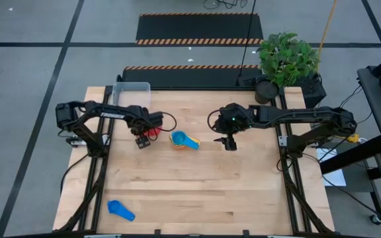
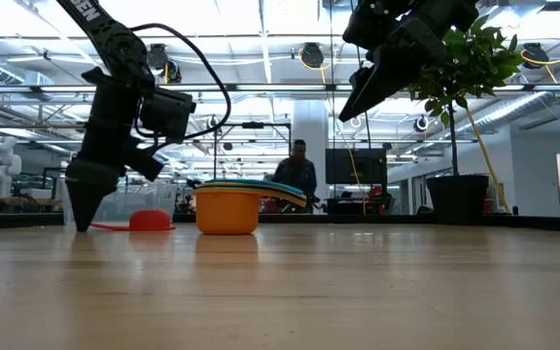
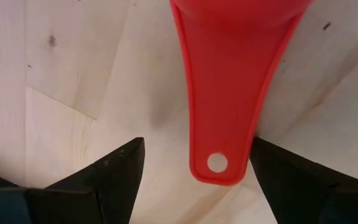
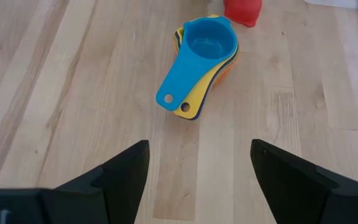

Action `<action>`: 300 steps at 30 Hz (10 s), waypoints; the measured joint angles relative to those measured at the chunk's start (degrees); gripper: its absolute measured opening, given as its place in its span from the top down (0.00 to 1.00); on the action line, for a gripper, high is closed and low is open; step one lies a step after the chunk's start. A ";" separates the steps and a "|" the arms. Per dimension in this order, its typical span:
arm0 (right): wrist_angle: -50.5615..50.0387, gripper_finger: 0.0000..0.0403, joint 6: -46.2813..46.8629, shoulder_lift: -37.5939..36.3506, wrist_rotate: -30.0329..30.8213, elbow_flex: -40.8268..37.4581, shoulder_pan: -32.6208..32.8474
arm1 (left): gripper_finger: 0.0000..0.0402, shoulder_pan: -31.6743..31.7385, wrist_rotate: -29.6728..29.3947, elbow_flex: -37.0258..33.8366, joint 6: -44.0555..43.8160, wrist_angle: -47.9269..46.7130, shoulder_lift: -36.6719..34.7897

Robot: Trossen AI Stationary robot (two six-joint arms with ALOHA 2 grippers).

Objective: Nest measuring cups in basket
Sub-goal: Stack the red measuring cup on top of the light blue measuring cup

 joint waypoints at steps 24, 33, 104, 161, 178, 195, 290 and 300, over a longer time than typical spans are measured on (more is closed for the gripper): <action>0.00 0.32 0.19 0.00 0.00 0.00 0.00 | 0.69 1.14 4.76 0.04 -2.23 2.17 0.02; 1.28 0.32 -0.15 0.00 0.02 0.00 0.00 | 0.81 -0.21 3.19 0.09 -5.67 3.63 -0.71; 50.15 0.39 -51.76 2.10 70.79 -0.02 34.33 | 0.99 -28.89 -5.39 0.09 -8.58 120.41 -2.08; 65.86 0.65 -108.47 10.75 66.17 -0.09 33.19 | 0.98 -29.00 -2.48 0.09 -22.69 121.16 -2.12; 66.93 0.65 -109.66 10.75 65.97 -0.11 29.59 | 0.98 -27.67 -3.48 0.09 -23.20 118.30 -2.25; 72.30 0.65 -111.88 10.75 66.48 -0.09 33.09 | 0.98 -27.71 -0.82 0.08 -23.20 119.51 -2.10; 87.99 1.00 -45.90 19.69 0.11 -21.99 4.08 | 0.63 -35.19 -8.84 0.07 -3.07 66.42 -32.68; 93.97 1.00 -38.48 24.38 -4.55 -21.40 1.73 | 0.63 -35.19 -8.69 0.07 -2.39 66.49 -32.68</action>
